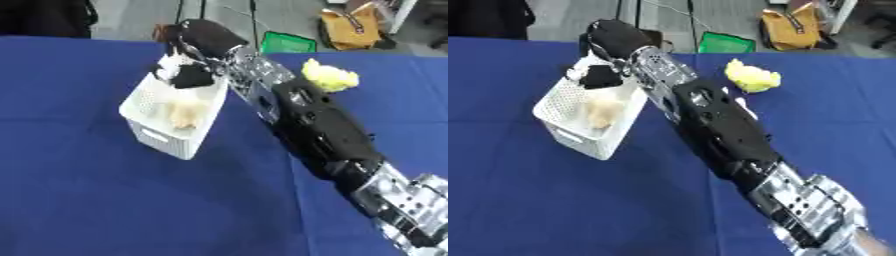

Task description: Pick up objects on the table and place them in the box.

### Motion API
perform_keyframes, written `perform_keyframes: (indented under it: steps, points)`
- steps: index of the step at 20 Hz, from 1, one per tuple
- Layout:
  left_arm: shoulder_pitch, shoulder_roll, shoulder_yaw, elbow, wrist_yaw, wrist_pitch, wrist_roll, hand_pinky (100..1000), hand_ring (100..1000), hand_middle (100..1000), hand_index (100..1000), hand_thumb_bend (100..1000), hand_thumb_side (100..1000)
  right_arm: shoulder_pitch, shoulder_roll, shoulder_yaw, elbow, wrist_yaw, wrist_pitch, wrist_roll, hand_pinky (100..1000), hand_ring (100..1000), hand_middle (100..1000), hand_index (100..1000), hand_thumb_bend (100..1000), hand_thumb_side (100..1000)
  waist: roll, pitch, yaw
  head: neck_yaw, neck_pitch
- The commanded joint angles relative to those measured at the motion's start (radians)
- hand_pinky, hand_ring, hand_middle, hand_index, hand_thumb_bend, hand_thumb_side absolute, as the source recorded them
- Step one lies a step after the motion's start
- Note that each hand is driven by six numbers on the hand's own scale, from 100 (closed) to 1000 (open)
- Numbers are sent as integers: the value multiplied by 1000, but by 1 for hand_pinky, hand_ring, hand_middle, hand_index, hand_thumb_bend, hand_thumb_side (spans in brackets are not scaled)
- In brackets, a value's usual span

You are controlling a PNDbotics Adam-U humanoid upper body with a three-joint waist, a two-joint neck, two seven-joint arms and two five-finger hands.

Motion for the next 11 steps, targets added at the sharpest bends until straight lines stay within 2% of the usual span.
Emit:
perform_keyframes:
  steps: [1, 6, 9, 11]
  points:
    - [-6, 16, 1, -14, -3, -10, 14, 759, 800, 778, 757, 100, 679, -25, -52, -17, -128, -62, 25, -22, 905, 900, 559, 648, 279, 923, 10, -28, -6, 9, 6]
    - [6, 24, 9, -14, -13, -6, 23, 759, 799, 778, 757, 100, 679, 44, -204, -60, -523, -241, 112, -55, 907, 900, 558, 642, 218, 936, 14, -40, -34, 44, 15]
    - [8, 24, 9, -14, -17, -4, 26, 759, 798, 777, 758, 100, 682, 93, -254, -88, -698, -304, 174, -42, 906, 898, 560, 645, 206, 929, 19, -44, -44, 57, 16]
    - [9, 24, 11, -14, -22, -2, 26, 759, 798, 777, 758, 100, 681, 162, -282, -139, -855, -342, 197, -67, 907, 897, 560, 645, 192, 928, 27, -47, -56, 72, 15]
